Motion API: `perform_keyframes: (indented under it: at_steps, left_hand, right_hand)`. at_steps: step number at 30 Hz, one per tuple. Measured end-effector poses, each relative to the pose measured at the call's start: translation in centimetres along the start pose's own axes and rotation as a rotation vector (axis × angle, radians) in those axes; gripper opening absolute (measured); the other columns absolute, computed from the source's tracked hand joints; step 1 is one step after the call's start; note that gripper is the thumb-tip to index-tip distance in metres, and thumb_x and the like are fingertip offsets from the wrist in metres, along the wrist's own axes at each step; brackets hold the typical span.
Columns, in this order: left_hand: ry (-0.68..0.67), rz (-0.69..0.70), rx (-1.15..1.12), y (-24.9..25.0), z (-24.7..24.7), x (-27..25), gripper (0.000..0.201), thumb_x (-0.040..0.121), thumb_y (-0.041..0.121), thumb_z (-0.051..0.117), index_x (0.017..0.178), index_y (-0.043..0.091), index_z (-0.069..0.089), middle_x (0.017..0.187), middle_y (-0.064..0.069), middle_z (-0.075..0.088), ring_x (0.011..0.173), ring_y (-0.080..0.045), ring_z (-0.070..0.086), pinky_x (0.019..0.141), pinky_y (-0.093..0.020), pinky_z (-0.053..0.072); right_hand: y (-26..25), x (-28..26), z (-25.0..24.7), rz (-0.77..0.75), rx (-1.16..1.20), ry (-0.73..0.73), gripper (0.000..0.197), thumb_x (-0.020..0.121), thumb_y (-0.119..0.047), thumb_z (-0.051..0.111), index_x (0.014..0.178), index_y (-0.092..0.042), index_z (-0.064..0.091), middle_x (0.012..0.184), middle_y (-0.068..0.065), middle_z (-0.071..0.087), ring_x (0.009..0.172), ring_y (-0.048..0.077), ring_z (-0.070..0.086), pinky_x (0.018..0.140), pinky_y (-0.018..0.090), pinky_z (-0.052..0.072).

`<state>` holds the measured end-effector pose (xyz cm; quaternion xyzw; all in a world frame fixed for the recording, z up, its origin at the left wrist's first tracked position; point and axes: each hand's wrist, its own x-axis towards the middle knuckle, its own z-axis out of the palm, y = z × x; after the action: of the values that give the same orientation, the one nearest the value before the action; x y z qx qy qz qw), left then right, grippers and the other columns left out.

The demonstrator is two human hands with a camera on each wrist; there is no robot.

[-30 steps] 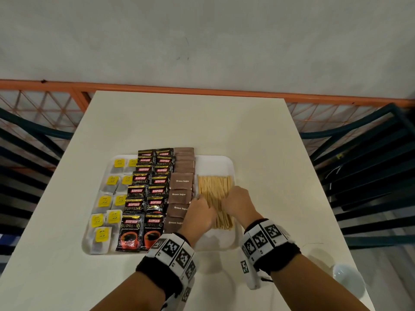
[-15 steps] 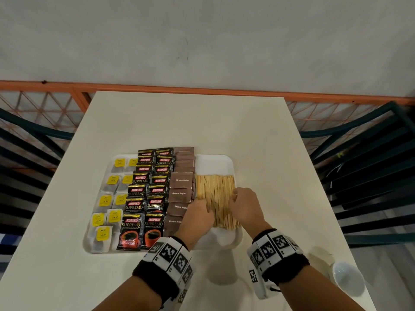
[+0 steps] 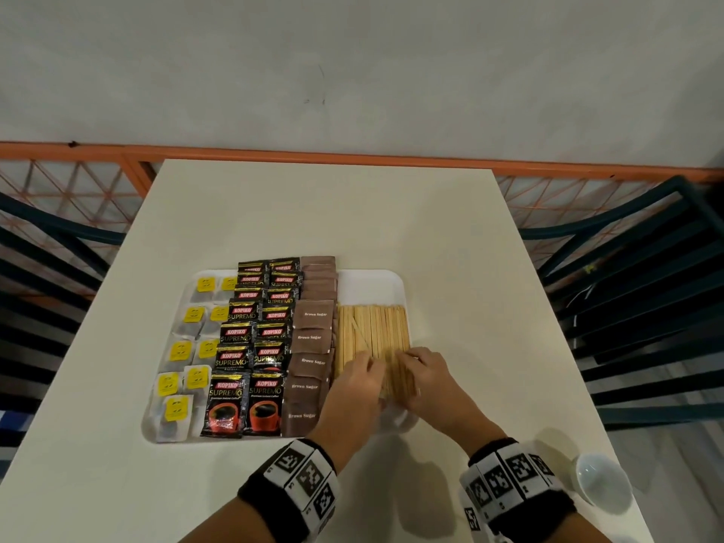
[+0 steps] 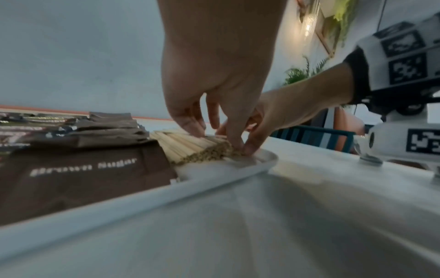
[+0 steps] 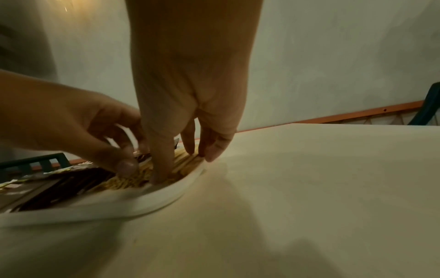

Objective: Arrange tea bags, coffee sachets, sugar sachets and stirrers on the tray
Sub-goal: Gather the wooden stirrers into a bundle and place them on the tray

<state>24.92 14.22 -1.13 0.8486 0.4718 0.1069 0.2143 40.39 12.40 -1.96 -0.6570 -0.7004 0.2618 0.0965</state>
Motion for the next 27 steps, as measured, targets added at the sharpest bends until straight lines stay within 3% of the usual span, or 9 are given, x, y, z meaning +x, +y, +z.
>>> perform_keyframes:
  at_steps: [3,5,7,10,13,15,19,23,27]
  left_hand:
    - [0.053,0.111,0.06,-0.1,0.7,0.0,0.05,0.047,0.015,0.087,0.094,0.008,0.071,0.094,-0.007,0.07,0.082,-0.017,0.068,0.075,-0.023,0.054]
    - [0.055,0.148,0.078,-0.6,1.1,0.1,0.046,0.044,0.013,0.09,0.087,0.009,0.073,0.091,-0.006,0.071,0.082,-0.015,0.069,0.076,-0.023,0.054]
    - [0.028,0.158,0.062,-1.2,1.4,-0.1,0.044,0.045,0.009,0.09,0.085,0.008,0.073,0.089,-0.005,0.07,0.08,-0.014,0.068,0.074,-0.021,0.055]
    - [0.02,0.146,0.038,-1.9,1.3,-0.3,0.043,0.047,0.004,0.088,0.086,0.007,0.071,0.088,-0.005,0.068,0.076,-0.014,0.067,0.07,-0.021,0.056]
    - [0.064,0.163,0.029,-2.0,1.0,-0.6,0.043,0.052,0.006,0.086,0.092,0.008,0.07,0.092,-0.005,0.068,0.081,-0.015,0.067,0.073,-0.022,0.055]
    - [0.103,0.163,0.008,-2.3,0.6,-1.0,0.036,0.062,0.01,0.082,0.095,0.009,0.069,0.098,-0.006,0.068,0.087,-0.018,0.067,0.078,-0.026,0.053]
    - [0.165,0.049,-0.006,-4.2,-1.8,-3.2,0.034,0.074,0.026,0.071,0.104,0.013,0.067,0.104,-0.003,0.065,0.093,-0.016,0.063,0.085,-0.031,0.053]
    - [0.218,-0.11,-0.008,-9.6,-5.0,-7.6,0.048,0.075,0.047,0.061,0.108,0.012,0.066,0.109,-0.006,0.061,0.096,-0.019,0.059,0.084,-0.034,0.049]
    - [0.225,-0.347,0.072,-15.1,-6.7,-12.9,0.072,0.071,0.067,0.051,0.109,0.007,0.063,0.106,-0.017,0.06,0.09,-0.038,0.062,0.076,-0.047,0.052]
  right_hand:
    - [0.5,0.2,1.0,-0.027,-0.008,0.093,0.048,0.075,-0.016,0.071,0.119,0.001,0.058,0.112,0.02,0.06,0.099,0.039,0.057,0.089,0.029,0.036]
    - [0.4,0.4,1.2,-0.037,-0.02,0.123,0.048,0.076,-0.015,0.071,0.119,0.001,0.058,0.114,0.02,0.059,0.101,0.036,0.055,0.091,0.029,0.036]
    - [0.4,0.3,1.1,-0.052,-0.034,0.126,0.052,0.072,-0.016,0.076,0.118,0.001,0.059,0.113,0.018,0.06,0.101,0.035,0.056,0.092,0.034,0.043]
    - [0.5,0.2,1.1,-0.056,-0.077,0.111,0.056,0.056,-0.021,0.086,0.104,-0.001,0.066,0.098,0.014,0.066,0.085,0.032,0.064,0.076,0.038,0.054]
    - [0.3,-0.1,1.1,-0.047,-0.078,0.145,0.05,0.064,-0.035,0.073,0.103,-0.004,0.067,0.098,0.011,0.066,0.084,0.03,0.064,0.075,0.035,0.054]
    - [0.2,-0.7,1.0,-0.015,-0.014,0.171,0.053,0.073,-0.04,0.065,0.114,-0.006,0.062,0.11,0.011,0.062,0.096,0.029,0.059,0.083,0.033,0.048]
    - [-0.4,-2.7,0.9,0.099,0.119,0.163,0.069,0.085,-0.05,0.054,0.139,-0.013,0.036,0.135,0.005,0.042,0.12,0.021,0.04,0.105,0.031,0.034]
    - [-0.5,-5.2,1.5,0.243,0.183,0.085,0.102,0.07,-0.08,0.039,0.145,-0.012,0.022,0.143,0.005,0.035,0.13,0.02,0.032,0.108,0.026,0.025]
    - [-1.5,-6.4,1.9,0.289,0.109,0.05,0.077,0.081,-0.041,0.065,0.14,-0.004,0.031,0.135,0.009,0.045,0.126,0.027,0.038,0.105,0.033,0.03]
